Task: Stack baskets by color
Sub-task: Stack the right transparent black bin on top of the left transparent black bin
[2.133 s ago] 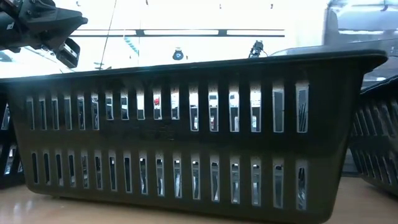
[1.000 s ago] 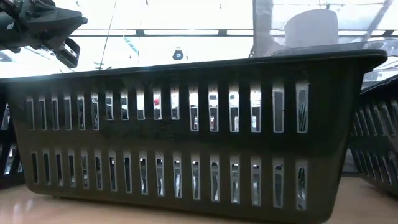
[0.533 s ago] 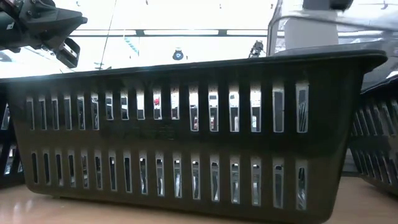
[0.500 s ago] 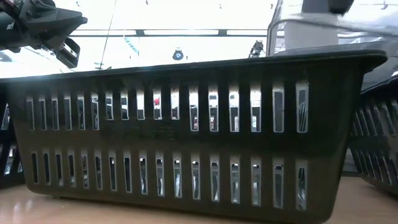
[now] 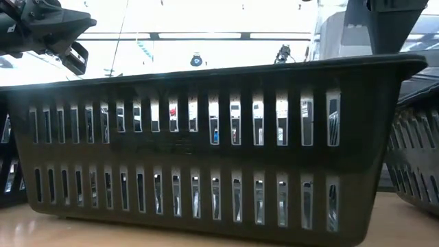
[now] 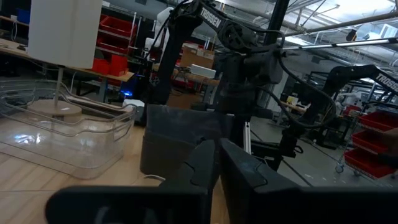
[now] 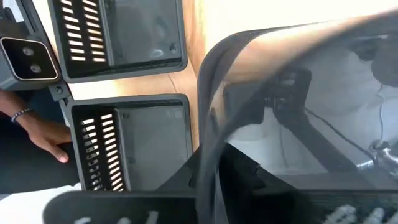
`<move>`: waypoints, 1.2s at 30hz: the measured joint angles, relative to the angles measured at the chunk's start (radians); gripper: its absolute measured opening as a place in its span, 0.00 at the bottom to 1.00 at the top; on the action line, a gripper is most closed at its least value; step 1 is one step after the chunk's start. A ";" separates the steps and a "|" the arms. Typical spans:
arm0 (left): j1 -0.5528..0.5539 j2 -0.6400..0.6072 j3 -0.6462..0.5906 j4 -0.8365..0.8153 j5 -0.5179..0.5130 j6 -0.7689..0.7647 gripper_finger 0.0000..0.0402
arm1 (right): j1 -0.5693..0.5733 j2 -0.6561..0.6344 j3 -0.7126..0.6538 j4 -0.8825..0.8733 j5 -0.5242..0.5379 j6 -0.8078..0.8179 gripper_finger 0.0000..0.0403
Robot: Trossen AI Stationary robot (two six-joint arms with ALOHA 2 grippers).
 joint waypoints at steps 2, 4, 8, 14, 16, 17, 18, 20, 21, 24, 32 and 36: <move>0.000 0.000 0.000 0.000 0.000 0.000 0.08 | 0.000 0.000 -0.001 0.008 -0.005 0.005 0.09; 0.000 0.000 0.000 0.000 0.000 0.000 0.09 | 0.000 0.000 -0.001 0.015 -0.012 0.006 0.12; 0.000 0.000 0.000 0.000 0.000 0.000 0.08 | 0.000 0.000 -0.001 0.014 -0.018 0.023 0.19; 0.000 0.000 0.000 0.000 0.000 0.000 0.07 | -0.020 0.000 -0.001 0.017 -0.129 0.052 0.26; 0.000 0.000 0.000 0.000 0.000 0.000 0.06 | -0.030 -0.002 0.000 0.015 -0.170 0.061 0.27; 0.000 0.000 0.000 0.000 0.000 0.000 0.06 | -0.033 -0.002 0.003 0.011 -0.174 0.062 0.28; 0.000 0.000 0.000 0.000 0.000 0.000 0.06 | -0.035 -0.002 0.009 0.005 -0.174 0.061 0.29; 0.000 0.000 0.000 0.000 0.000 0.000 0.07 | -0.039 -0.003 0.016 0.000 -0.184 0.060 0.30; 0.000 0.000 0.000 0.000 0.000 0.000 0.07 | -0.043 -0.003 0.020 -0.003 -0.191 0.060 0.30; 0.000 0.000 0.000 0.000 0.000 0.000 0.08 | -0.045 -0.003 0.046 -0.033 -0.195 0.052 0.31; 0.000 0.000 0.000 0.000 0.000 0.000 0.07 | -0.036 -0.004 0.129 -0.004 -0.060 -0.011 0.30; 0.000 0.000 0.000 0.000 0.000 0.000 0.06 | -0.003 -0.004 0.130 0.073 0.101 -0.095 0.30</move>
